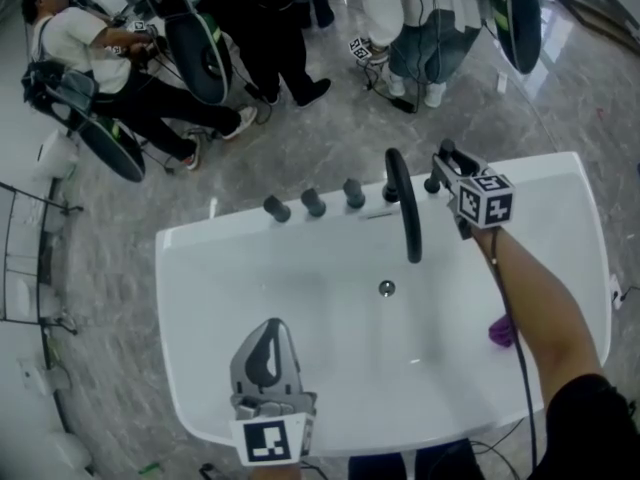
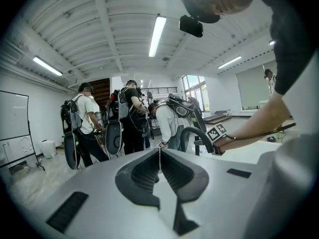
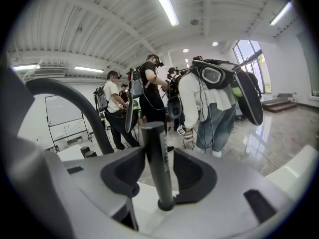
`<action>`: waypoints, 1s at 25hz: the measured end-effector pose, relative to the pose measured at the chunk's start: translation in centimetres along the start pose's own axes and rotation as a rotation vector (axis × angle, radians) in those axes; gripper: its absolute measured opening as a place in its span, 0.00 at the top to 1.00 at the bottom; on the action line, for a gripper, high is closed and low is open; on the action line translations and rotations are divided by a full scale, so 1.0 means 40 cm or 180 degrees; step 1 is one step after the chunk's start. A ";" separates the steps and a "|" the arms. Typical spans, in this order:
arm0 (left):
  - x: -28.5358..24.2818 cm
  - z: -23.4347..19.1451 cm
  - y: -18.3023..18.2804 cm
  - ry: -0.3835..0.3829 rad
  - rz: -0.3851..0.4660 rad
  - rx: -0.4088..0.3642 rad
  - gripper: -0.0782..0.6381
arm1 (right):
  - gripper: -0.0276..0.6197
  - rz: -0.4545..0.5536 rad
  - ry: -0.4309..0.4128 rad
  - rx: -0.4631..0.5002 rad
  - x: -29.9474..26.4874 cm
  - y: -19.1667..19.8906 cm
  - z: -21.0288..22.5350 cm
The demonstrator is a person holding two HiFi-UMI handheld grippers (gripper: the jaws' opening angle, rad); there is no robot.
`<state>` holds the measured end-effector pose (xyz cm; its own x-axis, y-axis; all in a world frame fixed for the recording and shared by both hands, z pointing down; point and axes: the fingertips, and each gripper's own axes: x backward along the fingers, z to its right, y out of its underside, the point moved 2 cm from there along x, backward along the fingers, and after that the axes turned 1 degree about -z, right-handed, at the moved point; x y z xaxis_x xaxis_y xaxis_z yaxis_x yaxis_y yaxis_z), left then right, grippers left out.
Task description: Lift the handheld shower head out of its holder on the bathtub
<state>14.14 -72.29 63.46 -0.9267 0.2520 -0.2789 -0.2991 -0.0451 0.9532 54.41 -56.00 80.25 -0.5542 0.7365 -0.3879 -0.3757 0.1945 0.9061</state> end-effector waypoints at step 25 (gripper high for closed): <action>0.081 -0.057 -0.003 -0.0187 -0.0073 0.0134 0.87 | 0.74 0.0050 0.0104 0.0275 0.028 -0.104 -0.028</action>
<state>10.65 -73.68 62.17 -0.9043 0.3089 -0.2945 -0.3091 0.0019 0.9510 54.53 -56.72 75.87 -0.5839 0.7187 -0.3776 -0.3021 0.2394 0.9227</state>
